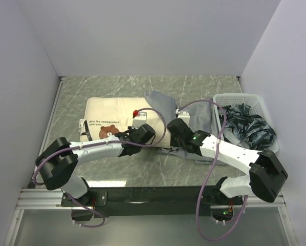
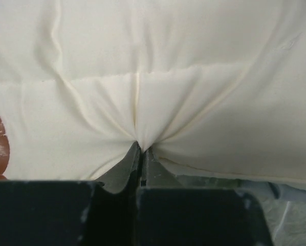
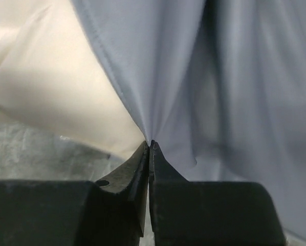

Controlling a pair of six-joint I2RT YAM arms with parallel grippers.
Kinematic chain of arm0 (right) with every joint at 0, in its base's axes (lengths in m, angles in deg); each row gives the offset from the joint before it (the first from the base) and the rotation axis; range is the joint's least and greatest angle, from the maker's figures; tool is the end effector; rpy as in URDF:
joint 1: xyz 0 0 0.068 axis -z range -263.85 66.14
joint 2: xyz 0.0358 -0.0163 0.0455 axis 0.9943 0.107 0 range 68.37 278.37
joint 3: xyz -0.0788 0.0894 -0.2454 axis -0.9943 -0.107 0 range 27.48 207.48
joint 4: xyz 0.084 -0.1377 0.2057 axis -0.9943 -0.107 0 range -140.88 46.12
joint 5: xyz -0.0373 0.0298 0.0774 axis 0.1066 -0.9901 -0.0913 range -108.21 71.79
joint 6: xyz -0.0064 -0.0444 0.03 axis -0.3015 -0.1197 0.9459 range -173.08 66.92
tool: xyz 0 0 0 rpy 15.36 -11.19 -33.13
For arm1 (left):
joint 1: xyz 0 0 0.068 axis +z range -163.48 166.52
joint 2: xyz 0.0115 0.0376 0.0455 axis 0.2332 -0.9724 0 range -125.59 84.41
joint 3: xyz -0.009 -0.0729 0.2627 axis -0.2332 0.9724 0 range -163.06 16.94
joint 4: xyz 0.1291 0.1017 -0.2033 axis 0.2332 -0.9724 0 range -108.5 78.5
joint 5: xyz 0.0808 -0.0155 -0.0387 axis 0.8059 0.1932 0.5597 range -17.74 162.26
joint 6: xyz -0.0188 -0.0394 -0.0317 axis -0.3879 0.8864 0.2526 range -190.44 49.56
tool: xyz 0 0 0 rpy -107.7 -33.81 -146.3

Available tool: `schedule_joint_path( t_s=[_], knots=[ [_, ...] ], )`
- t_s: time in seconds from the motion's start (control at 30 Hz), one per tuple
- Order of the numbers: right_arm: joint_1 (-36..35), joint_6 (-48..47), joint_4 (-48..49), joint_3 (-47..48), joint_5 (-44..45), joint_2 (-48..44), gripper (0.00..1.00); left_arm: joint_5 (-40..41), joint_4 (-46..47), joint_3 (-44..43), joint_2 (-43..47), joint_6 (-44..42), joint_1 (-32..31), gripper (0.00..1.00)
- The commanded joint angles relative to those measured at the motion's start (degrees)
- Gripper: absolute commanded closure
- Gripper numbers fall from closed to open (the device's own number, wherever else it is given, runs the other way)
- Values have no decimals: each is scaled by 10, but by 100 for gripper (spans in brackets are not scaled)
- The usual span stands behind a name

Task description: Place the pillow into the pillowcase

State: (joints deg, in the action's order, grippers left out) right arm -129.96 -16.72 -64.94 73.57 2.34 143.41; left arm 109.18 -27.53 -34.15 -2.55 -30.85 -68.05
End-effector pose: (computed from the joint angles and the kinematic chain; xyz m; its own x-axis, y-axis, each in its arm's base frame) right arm 0.1923 0.1817 0.2202 -0.7351 0.0367 -0.6770 -0.1024 0.9811 0.1644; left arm 0.1930 -0.2343 0.2015 -0.6297 0.0062 -0.7768 0.0455 0.9985 -0.0290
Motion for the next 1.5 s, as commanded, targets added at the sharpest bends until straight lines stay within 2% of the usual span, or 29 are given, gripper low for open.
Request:
schedule_joint_path(
  t_s=[0.0,0.2,0.37,0.5,0.63,0.87,1.0,1.13,1.17,1.2,1.23,1.3,1.33,1.43,1.47],
  knots=[
    [-21,-8,-34,50,-4,-39,96,14,20,-61,-7,2,14,99],
    [-62,-14,-58,123,-31,-35,99,-21,-42,-142,-6,57,49,99],
    [-73,-15,-36,189,-104,6,100,-119,-4,-138,23,113,97,99],
    [-101,-11,-41,219,-105,26,100,-185,23,-131,40,142,153,99],
    [-109,-10,-41,247,-104,49,100,-224,40,-145,29,153,163,99],
    [-73,-9,-16,248,-102,120,100,-266,81,-77,69,175,159,99],
    [-24,-4,2,233,-114,128,100,-266,121,18,107,198,136,99],
    [-29,2,9,221,-119,141,98,-277,156,85,136,209,119,99],
    [-35,2,11,216,-115,140,97,-270,156,92,144,206,116,96],
    [-37,1,8,211,-105,137,94,-261,148,102,155,205,116,87],
    [-41,1,4,200,-98,128,90,-246,120,106,186,203,117,63],
    [-41,0,4,183,-79,109,82,-200,78,118,229,208,116,37],
    [-41,0,2,169,-71,88,74,-183,57,121,271,219,116,19],
    [-42,-4,-8,155,-49,57,64,-136,-34,129,330,253,117,4],
    [-43,-3,-16,154,-45,49,62,-129,-66,134,339,267,117,2]
  ],
)
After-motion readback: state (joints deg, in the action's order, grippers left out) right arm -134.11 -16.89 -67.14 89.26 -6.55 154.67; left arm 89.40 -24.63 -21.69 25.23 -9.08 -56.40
